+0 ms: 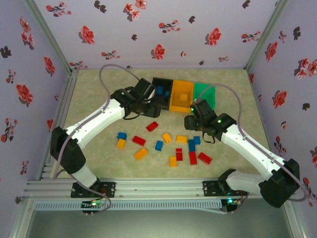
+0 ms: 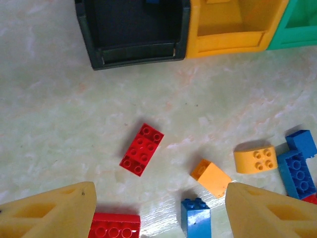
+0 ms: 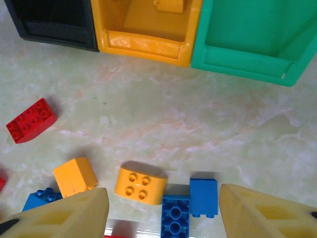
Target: Sort the legos into containers by color
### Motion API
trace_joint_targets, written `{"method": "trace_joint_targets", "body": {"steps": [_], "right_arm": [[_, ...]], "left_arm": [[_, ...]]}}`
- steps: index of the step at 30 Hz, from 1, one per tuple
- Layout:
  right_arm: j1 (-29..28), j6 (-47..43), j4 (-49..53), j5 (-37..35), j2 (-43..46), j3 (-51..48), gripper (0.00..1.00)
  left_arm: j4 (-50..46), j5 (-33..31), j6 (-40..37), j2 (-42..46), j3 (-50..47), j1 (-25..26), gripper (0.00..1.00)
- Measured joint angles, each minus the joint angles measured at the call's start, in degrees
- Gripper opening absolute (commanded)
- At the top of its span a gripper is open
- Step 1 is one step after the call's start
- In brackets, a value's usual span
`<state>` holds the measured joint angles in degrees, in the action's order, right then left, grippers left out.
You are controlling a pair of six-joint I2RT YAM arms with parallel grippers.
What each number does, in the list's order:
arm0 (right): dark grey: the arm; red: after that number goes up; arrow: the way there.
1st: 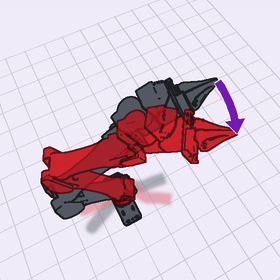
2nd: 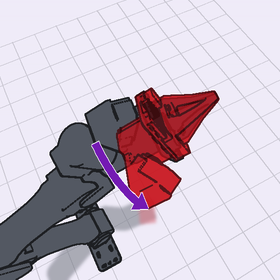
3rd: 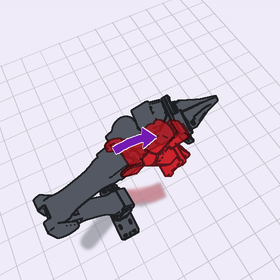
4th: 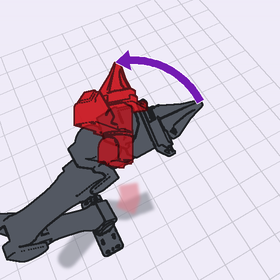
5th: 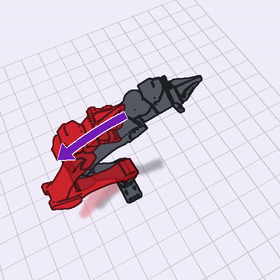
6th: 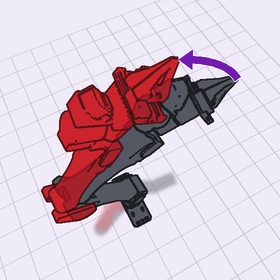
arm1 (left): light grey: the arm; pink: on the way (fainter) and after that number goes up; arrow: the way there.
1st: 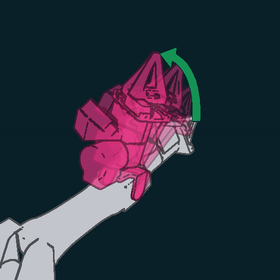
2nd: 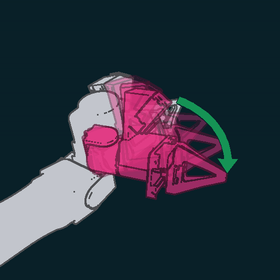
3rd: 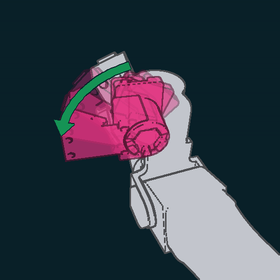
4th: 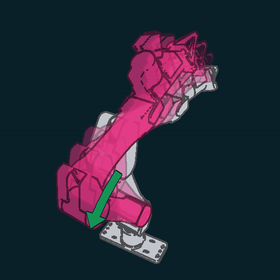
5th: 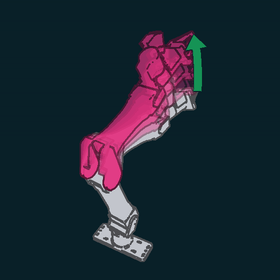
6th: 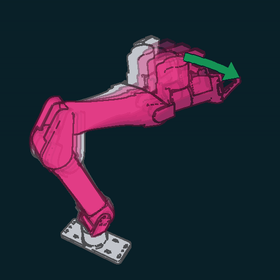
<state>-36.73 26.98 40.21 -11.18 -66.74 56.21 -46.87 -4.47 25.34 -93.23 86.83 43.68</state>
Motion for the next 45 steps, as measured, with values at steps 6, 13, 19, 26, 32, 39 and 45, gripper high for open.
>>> {"method": "trace_joint_targets", "body": {"steps": [6,13,19,26,32,39,45], "right_arm": [[-1.7,0.1,-3.2,1.7,-1.9,-1.8,0.61],[-5.3,0.4,-7.3,3.1,-7.1,-2.8,0.60],[-9.4,1.2,-11.0,4.0,-14.6,-2.6,0.58],[-11.3,1.4,-13.2,5.3,-21.2,-0.6,0.56],[-11.9,1.4,-14.7,6.7,-24.5,1.5,0.54],[-12.6,1.4,-15.2,7.3,-28.0,2.6,0.51],[-12.6,1.4,-15.2,7.2,-30.1,2.7,0.50]], "left_arm": [[0.0,-0.6,1.1,1.0,-2.4,-0.3,0.70],[-0.3,-1.5,1.7,2.7,-3.4,-0.6,0.70],[-0.5,-2.2,1.7,3.8,-3.9,-1.0,0.70],[-1.3,-2.7,1.8,5.4,-5.5,-1.3,0.70],[-1.8,-3.1,2.3,6.9,-6.8,-1.7,0.70],[-2.0,-3.1,2.8,7.5,-7.4,-2.0,0.70],[-2.0,-3.4,2.8,7.7,-7.5,-2.0,0.70]]}}
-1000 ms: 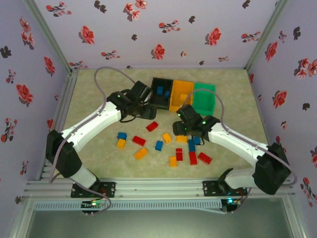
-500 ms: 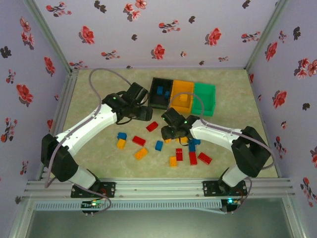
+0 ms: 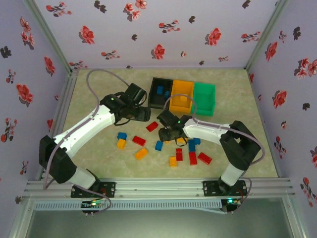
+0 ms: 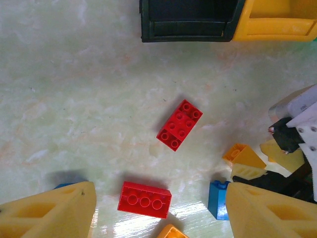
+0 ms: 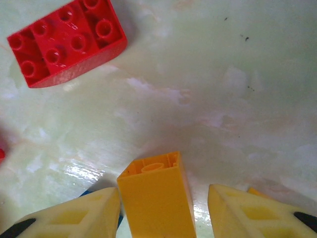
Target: Sort the legos into containers by color
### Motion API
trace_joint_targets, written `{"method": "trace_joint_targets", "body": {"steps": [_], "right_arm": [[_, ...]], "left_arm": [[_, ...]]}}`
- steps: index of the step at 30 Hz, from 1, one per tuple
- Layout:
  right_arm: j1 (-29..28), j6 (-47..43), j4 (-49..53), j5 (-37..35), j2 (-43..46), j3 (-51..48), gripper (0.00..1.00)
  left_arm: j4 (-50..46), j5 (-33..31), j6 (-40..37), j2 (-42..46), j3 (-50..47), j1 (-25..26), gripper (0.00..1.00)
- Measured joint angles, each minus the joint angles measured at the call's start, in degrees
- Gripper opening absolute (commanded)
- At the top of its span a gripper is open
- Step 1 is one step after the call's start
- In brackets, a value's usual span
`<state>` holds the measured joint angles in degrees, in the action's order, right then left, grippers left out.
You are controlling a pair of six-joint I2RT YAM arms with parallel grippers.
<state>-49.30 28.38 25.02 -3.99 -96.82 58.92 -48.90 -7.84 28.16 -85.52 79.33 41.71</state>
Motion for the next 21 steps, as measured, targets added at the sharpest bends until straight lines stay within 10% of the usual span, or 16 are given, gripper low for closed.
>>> {"method": "trace_joint_targets", "body": {"steps": [21], "right_arm": [[0.3,-0.9,3.3,-1.4,-1.2,4.1,0.32]], "left_arm": [[-0.5,-0.1,0.0,1.0,-0.8,-0.1,0.70]]}}
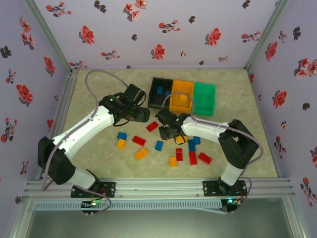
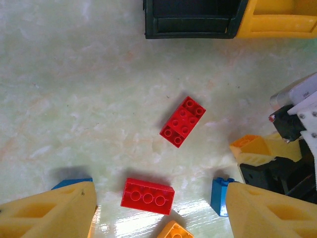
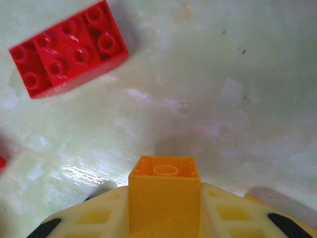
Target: Sort the legos into containers by color
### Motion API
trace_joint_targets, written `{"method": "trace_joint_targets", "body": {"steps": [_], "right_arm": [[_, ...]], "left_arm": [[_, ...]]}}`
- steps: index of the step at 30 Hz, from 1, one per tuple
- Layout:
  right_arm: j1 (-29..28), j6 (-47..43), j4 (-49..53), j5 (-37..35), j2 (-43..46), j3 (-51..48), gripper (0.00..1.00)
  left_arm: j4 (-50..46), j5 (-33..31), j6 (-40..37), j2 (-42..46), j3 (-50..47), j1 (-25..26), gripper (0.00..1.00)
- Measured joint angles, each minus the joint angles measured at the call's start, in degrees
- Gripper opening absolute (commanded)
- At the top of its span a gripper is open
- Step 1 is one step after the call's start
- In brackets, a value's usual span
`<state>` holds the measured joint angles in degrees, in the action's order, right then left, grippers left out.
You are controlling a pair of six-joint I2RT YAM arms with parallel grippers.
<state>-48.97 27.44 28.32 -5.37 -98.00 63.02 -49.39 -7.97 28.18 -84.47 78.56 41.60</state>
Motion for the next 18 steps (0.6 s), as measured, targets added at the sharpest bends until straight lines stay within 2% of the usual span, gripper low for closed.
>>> {"method": "trace_joint_targets", "body": {"steps": [5,13,18], "right_arm": [[2.6,-2.1,3.5,-0.9,1.5,5.2,0.32],[12.1,-6.9,7.6,-1.3,2.4,16.2,0.32],[17.7,-8.9,8.6,-0.9,-0.4,24.0,0.32]], "left_arm": [[-0.4,0.0,0.0,1.0,0.0,0.0,0.70],[-0.8,-0.5,0.2,2.9,-0.9,0.0,0.70],[-1.0,-0.7,0.4,3.4,-1.1,0.0,0.70]]}}
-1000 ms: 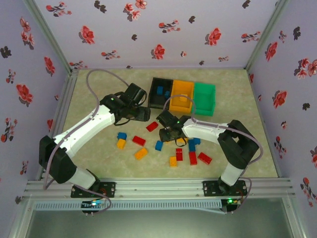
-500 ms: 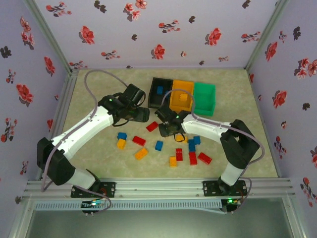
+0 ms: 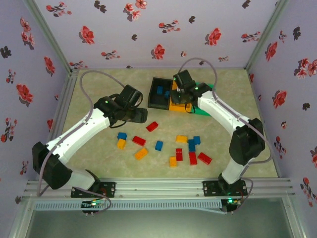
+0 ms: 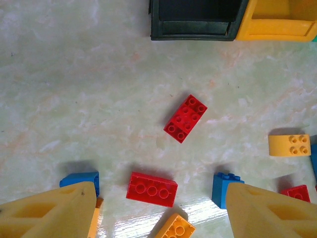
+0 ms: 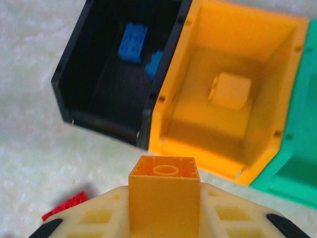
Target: Sort the legos into containers by color
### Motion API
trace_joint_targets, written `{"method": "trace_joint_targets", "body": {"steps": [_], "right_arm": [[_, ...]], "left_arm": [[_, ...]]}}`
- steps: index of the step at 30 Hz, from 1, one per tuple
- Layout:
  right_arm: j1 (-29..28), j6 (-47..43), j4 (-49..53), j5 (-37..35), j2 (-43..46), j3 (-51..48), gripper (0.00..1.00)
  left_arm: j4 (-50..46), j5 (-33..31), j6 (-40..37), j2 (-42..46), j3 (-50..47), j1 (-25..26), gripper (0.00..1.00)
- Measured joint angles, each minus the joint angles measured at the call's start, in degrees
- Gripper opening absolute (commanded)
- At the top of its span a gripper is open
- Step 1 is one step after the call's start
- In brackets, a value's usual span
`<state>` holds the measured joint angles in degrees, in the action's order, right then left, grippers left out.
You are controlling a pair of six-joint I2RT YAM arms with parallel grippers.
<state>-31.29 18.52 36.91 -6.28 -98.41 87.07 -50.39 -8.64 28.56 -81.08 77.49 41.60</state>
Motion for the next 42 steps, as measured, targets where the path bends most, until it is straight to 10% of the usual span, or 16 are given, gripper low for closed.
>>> {"method": "trace_joint_targets", "body": {"steps": [8,16,42], "right_arm": [[5.6,-0.2,0.5,2.3,-11.8,10.4,0.34],[6.9,-0.4,2.6,4.2,-18.7,17.4,0.57],[-1.7,1.0,1.9,3.1,1.6,-3.2,0.58]], "left_arm": [[-0.6,-0.3,0.2,0.4,-0.4,0.0,0.70],[-0.9,-0.4,0.3,1.2,-0.8,0.0,0.71],[-1.9,-0.9,4.9,2.9,-9.1,-0.8,0.72]]}}
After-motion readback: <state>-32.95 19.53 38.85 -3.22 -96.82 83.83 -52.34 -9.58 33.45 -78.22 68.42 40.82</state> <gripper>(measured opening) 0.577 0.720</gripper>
